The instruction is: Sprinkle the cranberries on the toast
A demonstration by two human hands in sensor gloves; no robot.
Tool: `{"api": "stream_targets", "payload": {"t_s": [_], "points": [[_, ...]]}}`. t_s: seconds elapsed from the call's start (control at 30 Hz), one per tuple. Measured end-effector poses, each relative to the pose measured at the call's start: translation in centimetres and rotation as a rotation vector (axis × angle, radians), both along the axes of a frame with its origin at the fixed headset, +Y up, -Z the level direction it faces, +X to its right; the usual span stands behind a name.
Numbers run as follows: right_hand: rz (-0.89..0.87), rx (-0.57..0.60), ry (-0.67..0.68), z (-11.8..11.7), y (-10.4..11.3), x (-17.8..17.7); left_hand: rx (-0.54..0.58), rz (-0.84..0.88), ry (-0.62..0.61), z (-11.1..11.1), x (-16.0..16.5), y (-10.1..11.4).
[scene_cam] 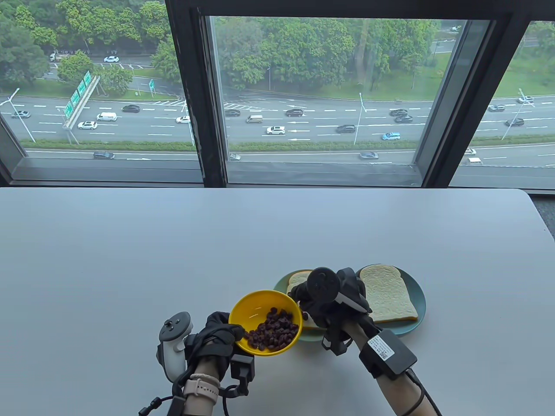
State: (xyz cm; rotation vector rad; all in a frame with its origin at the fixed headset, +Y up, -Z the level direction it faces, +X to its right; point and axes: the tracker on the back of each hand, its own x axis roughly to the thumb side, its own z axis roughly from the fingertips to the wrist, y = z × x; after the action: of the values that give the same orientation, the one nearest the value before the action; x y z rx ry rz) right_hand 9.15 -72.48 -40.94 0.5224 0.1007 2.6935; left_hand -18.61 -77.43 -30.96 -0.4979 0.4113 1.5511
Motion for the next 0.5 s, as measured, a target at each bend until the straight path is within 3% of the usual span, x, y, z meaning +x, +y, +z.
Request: {"api": "stream_targets", "payload": {"t_s": [0.23, 0.5], "points": [[-0.185, 0.006, 0.008, 0.5, 2.9, 1.1, 0.005, -0.039, -0.037, -0.1, 0.5, 0.0], [-0.291, -0.070, 0.225, 3.1, 4.8, -1.8, 0.007, -0.058, -0.078, 0.0, 1.3, 0.0]]}}
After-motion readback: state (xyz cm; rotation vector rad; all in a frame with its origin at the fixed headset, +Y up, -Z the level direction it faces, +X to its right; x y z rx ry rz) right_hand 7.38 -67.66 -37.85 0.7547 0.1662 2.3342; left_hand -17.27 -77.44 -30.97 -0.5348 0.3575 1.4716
